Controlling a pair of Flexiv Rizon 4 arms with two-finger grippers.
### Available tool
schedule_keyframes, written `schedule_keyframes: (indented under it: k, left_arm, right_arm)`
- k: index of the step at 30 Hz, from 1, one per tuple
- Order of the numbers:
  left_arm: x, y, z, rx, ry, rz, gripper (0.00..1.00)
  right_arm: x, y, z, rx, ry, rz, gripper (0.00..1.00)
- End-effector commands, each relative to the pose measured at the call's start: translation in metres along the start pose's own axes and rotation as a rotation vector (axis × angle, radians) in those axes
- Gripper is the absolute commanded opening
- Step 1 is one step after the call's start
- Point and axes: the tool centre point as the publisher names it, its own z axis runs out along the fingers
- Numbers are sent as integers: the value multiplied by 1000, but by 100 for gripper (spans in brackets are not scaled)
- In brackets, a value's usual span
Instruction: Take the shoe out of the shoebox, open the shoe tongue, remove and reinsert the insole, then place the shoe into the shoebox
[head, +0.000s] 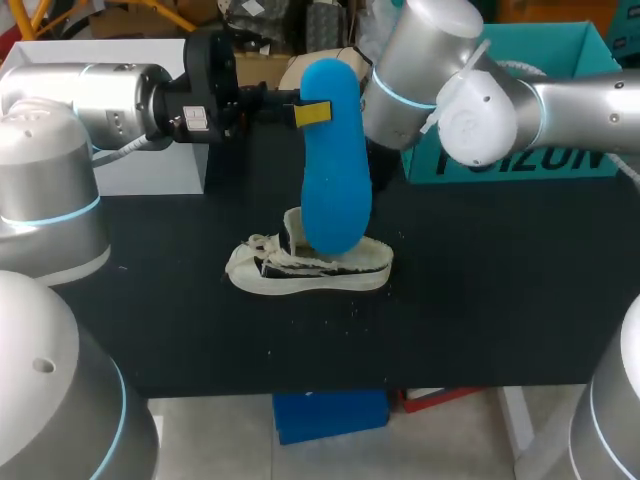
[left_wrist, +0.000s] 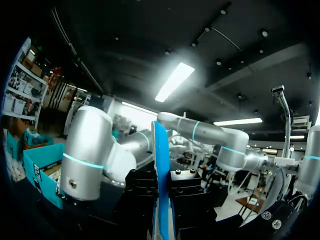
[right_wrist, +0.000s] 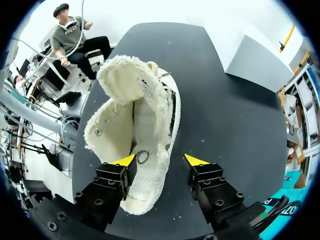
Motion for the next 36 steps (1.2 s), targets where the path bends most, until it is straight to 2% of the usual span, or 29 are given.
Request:
schedule_keyframes:
  k: [1,3,6,9,20,22,25,26,27,28,36]
  left_arm:
    - [0,1,1,0,-1,1,0]
    - [0,1,1,0,-1,1,0]
    - [0,1,1,0,-1,1,0]
    - [0,1,1,0,-1,1,0]
    - [0,1,1,0,-1,1,0]
    - [0,1,1,0,-1,1,0]
    - [0,1,1,0,-1,1,0]
    - [0,1,1,0,-1,1,0]
    - [0,1,1,0,-1,1,0]
    - [0,1,1,0,-1,1,0]
    - [0,1,1,0,-1,1,0]
  right_arm:
    - [-5,8,16,19,7,7,55]
    - [-4,9,21,17,9,11,56]
    - [-3,8,27,14,7,22,51]
    - [-2,7,32,14,2,32,56]
    - [0,10,47,2,1,47,55]
    - [0,12,49,10,5,43,49]
    - [1,10,57,1,16,49,46]
    - [1,10,59,-6,18,49,42]
    - [1,10,60,-11,21,49,31]
    - [1,10,62,-12,28,51,1]
    - [1,10,62,0,32,48,0]
